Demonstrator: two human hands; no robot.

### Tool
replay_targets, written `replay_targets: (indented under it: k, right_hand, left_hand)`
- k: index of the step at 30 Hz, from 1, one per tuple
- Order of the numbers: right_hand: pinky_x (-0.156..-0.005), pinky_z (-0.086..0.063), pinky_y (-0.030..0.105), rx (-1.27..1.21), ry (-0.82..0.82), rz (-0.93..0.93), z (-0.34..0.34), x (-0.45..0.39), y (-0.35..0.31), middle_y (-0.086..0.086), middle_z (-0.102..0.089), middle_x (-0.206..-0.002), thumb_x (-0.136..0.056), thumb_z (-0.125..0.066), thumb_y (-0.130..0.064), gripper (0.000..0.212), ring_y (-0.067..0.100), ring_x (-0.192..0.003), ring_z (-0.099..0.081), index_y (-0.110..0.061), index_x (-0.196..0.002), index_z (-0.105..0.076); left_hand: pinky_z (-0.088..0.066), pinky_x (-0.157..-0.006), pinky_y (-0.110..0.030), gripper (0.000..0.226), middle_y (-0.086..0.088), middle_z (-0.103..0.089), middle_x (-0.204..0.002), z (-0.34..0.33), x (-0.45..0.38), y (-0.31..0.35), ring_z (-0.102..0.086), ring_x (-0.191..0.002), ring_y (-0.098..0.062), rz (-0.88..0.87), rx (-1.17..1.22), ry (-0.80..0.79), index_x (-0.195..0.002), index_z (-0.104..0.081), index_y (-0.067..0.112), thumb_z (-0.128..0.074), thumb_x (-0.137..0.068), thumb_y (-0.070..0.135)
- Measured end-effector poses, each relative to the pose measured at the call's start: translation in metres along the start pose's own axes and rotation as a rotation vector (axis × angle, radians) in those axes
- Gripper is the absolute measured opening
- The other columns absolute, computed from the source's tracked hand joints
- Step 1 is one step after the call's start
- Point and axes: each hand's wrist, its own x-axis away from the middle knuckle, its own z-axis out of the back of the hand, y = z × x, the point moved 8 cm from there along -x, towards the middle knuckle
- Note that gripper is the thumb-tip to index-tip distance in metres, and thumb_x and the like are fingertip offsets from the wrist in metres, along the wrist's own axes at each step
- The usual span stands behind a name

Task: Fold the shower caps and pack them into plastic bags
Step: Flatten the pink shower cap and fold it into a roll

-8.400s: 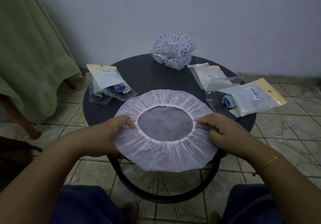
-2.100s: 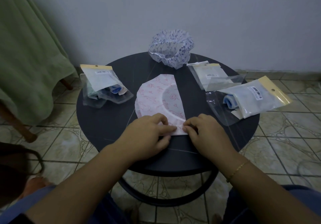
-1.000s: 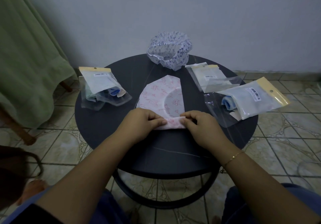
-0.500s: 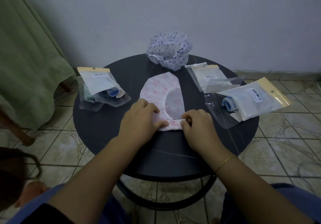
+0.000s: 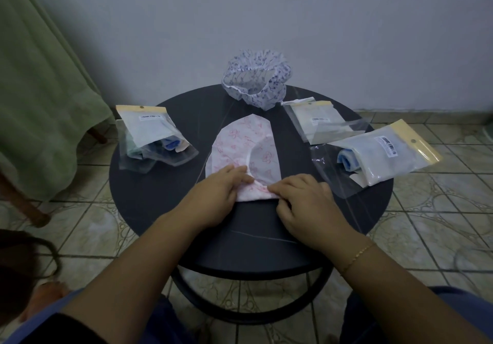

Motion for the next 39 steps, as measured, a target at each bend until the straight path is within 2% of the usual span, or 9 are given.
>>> replay_targets:
  k: [6, 9, 13, 15, 23, 28, 32, 36, 39]
  right_hand:
    - [-0.079, -0.018, 0.028, -0.012, -0.004, 0.033, 0.003, 0.003, 0.000, -0.017, -0.052, -0.125, -0.096, -0.041, -0.031, 0.035, 0.012, -0.120, -0.038, -0.033, -0.129, -0.054]
    - [-0.077, -0.024, 0.030, -0.031, 0.021, 0.061, 0.005, 0.004, -0.001, -0.011, -0.064, -0.104, -0.085, -0.045, -0.029, 0.035, 0.018, -0.102, -0.053, -0.026, -0.112, -0.067]
    - [-0.078, -0.027, 0.031, -0.069, 0.060, 0.034, 0.012, 0.004, 0.002, -0.007, -0.065, -0.089, -0.083, -0.049, -0.024, 0.032, 0.021, -0.094, -0.055, -0.020, -0.107, -0.069]
    - [-0.083, -0.025, 0.028, -0.137, 0.038, -0.016, 0.015, 0.001, 0.005, -0.008, -0.062, -0.096, -0.091, -0.050, -0.023, 0.031, 0.016, -0.103, -0.048, -0.022, -0.118, -0.064]
    - [-0.096, -0.034, 0.035, -0.283, -0.049, -0.063, 0.012, -0.004, 0.014, -0.020, -0.055, -0.091, -0.089, -0.057, -0.027, 0.017, 0.007, -0.104, -0.041, -0.031, -0.102, -0.068]
    - [-0.096, -0.042, 0.043, -0.407, -0.081, -0.149, 0.002, -0.010, 0.022, -0.011, -0.063, -0.096, -0.090, -0.054, -0.040, 0.019, 0.012, -0.104, -0.052, -0.036, -0.104, -0.067]
    - [-0.096, -0.039, 0.032, -0.469, -0.054, -0.282, 0.000, -0.012, 0.031, -0.008, -0.056, -0.090, -0.091, -0.058, -0.032, 0.023, 0.012, -0.100, -0.049, -0.027, -0.113, -0.061]
    - [-0.092, -0.041, 0.034, -0.475, -0.042, -0.305, 0.000, -0.017, 0.029, -0.009, -0.054, -0.073, -0.091, -0.057, -0.029, 0.022, 0.013, -0.094, -0.050, -0.024, -0.112, -0.055]
    - [-0.093, -0.041, 0.039, -0.443, -0.040, -0.317, -0.001, -0.020, 0.030, -0.012, -0.050, -0.068, -0.092, -0.055, -0.030, 0.019, 0.014, -0.095, -0.050, -0.024, -0.110, -0.052]
  left_hand:
    - [-0.032, -0.102, -0.020, 0.047, 0.019, -0.032, -0.149, 0.011, 0.002, -0.004, -0.038, -0.132, -0.006, 0.011, 0.088, 0.013, -0.105, -0.054, 0.040, -0.044, -0.085, -0.002]
    - [-0.034, -0.089, -0.014, 0.040, 0.014, -0.041, -0.140, 0.016, 0.006, -0.001, -0.045, -0.116, 0.002, -0.021, 0.053, -0.001, -0.094, -0.057, 0.038, -0.051, -0.081, 0.000]
    - [-0.033, -0.073, -0.006, 0.010, 0.019, -0.049, -0.106, 0.019, 0.014, 0.000, -0.047, -0.088, 0.013, -0.020, 0.107, 0.021, -0.091, -0.068, 0.034, -0.068, -0.081, 0.032]
    - [-0.033, -0.071, -0.004, 0.028, 0.020, -0.048, -0.100, 0.017, 0.015, -0.001, -0.047, -0.089, 0.012, -0.024, 0.075, 0.014, -0.094, -0.069, 0.036, -0.076, -0.070, 0.047]
    - [-0.047, -0.085, -0.028, 0.041, 0.005, -0.063, -0.099, 0.023, 0.008, -0.007, -0.058, -0.093, -0.008, 0.015, 0.046, 0.009, -0.094, -0.074, 0.018, -0.062, -0.081, 0.055]
    - [-0.044, -0.075, -0.020, 0.024, 0.005, -0.063, -0.086, 0.025, 0.005, -0.010, -0.057, -0.082, -0.004, 0.085, 0.189, 0.056, -0.081, -0.073, 0.022, -0.062, -0.085, 0.043]
    - [-0.040, -0.076, -0.008, 0.013, 0.014, -0.065, -0.092, 0.029, 0.003, -0.014, -0.056, -0.087, 0.005, 0.140, 0.294, 0.178, -0.096, -0.071, 0.030, -0.062, -0.088, 0.034]
    - [-0.040, -0.066, -0.019, 0.003, 0.008, -0.063, -0.079, 0.030, 0.003, -0.018, -0.056, -0.077, -0.006, 0.179, 0.204, 0.248, -0.085, -0.061, 0.037, -0.060, -0.088, 0.036]
    - [-0.038, -0.075, -0.026, 0.008, 0.011, -0.058, -0.075, 0.034, 0.002, -0.018, -0.055, -0.080, -0.009, 0.177, 0.027, 0.314, -0.083, -0.057, 0.038, -0.060, -0.086, 0.043]
